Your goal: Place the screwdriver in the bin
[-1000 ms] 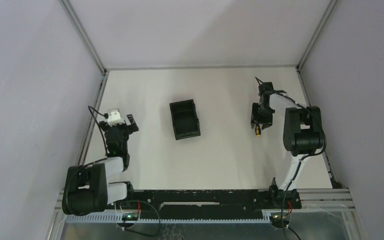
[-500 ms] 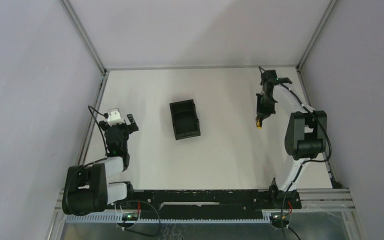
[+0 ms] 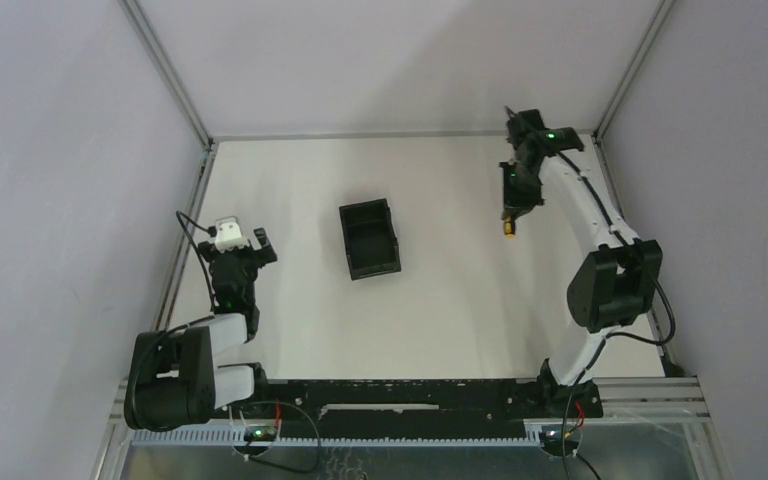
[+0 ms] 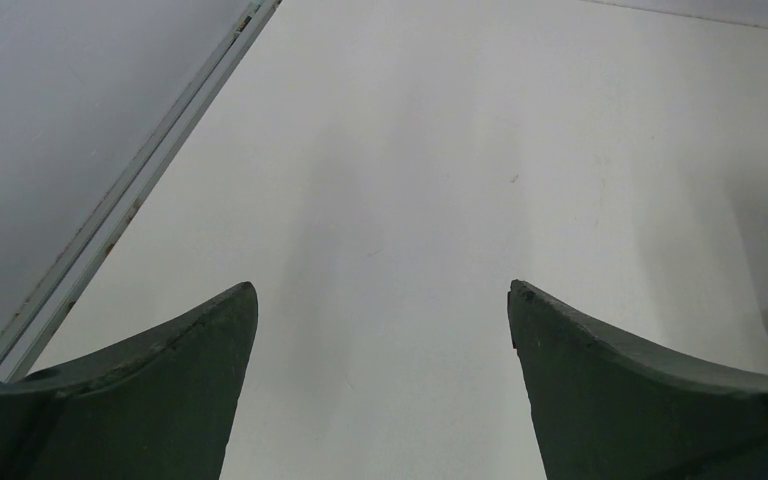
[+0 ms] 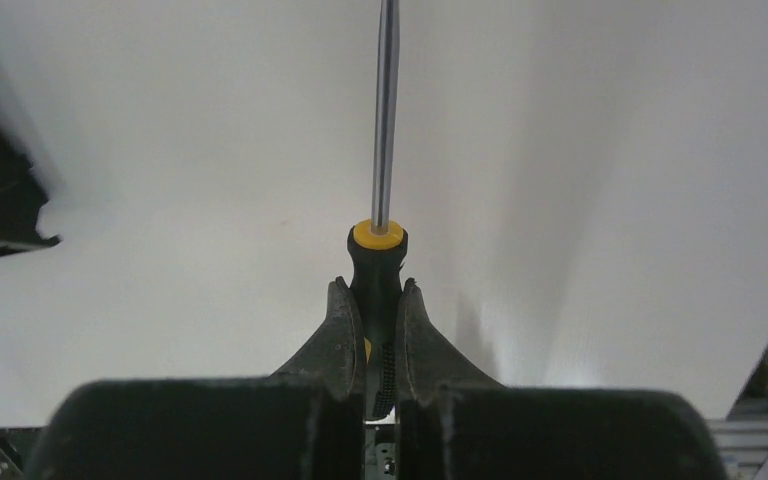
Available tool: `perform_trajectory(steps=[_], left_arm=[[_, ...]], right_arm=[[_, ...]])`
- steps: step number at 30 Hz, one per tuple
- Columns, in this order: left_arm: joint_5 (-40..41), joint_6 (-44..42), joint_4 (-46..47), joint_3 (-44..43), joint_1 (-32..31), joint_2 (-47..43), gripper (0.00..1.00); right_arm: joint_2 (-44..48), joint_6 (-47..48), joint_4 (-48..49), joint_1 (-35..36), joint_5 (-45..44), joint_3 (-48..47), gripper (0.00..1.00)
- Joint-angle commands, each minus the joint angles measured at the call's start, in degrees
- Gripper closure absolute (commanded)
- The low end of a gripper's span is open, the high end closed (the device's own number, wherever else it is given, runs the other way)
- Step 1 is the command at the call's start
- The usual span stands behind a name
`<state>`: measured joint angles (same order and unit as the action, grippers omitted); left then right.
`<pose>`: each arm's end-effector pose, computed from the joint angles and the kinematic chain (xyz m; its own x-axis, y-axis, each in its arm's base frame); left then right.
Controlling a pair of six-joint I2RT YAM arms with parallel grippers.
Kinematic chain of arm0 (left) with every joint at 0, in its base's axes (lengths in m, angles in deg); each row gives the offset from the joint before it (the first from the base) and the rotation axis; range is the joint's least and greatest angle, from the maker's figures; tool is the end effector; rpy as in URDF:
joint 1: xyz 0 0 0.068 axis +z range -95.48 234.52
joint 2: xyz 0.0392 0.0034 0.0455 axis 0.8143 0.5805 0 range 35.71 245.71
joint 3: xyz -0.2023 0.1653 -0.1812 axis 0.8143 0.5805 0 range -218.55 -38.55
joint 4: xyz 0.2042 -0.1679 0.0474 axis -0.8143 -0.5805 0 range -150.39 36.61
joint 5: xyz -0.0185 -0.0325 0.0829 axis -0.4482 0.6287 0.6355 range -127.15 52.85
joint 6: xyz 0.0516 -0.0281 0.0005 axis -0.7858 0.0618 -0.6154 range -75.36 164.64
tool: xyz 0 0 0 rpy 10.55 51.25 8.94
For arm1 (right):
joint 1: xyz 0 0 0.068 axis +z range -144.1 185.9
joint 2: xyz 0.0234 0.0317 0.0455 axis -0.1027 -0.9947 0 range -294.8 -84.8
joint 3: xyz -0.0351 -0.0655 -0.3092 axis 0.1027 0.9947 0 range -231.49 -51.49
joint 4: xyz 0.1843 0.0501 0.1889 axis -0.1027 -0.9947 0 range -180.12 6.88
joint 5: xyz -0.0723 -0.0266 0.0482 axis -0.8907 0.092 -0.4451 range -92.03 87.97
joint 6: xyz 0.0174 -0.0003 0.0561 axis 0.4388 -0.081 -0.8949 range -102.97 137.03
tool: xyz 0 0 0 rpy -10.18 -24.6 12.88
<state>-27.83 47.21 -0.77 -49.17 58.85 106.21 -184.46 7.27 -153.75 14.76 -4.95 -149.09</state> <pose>0.2090 0.0227 0.2031 -0.1155 -0.0532 -0.9919 -0.2403 0.9704 -0.0241 0.3575 0.0536 0.3593 -0.9532 0.0226 -0.3015 0.0229 0.9997 0.0025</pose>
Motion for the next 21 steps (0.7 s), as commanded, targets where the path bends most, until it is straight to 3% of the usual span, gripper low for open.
perform_trajectory(steps=[1, 8, 12, 21], left_arm=[[0.6, -0.8, 2.2, -3.0, -0.4, -0.1, 0.0], [0.6, -0.7, 2.2, -2.9, -0.4, 0.0, 0.0], [0.6, -0.8, 2.2, -2.9, -0.4, 0.0, 0.0], [0.6, -0.7, 2.2, -2.9, -0.4, 0.0, 0.0]], right_arm=[[-3.3, -2.7, 1.6, 9.9, 0.7, -6.2, 1.0], [-17.0, -0.5, 2.6, 27.0, 5.1, -24.3, 1.0], [-24.8, 3.5, 3.0, 33.4, 4.9, -33.3, 1.0], [-31.8, 8.6, 10.6, 37.0, 2.9, -33.2, 1.0]])
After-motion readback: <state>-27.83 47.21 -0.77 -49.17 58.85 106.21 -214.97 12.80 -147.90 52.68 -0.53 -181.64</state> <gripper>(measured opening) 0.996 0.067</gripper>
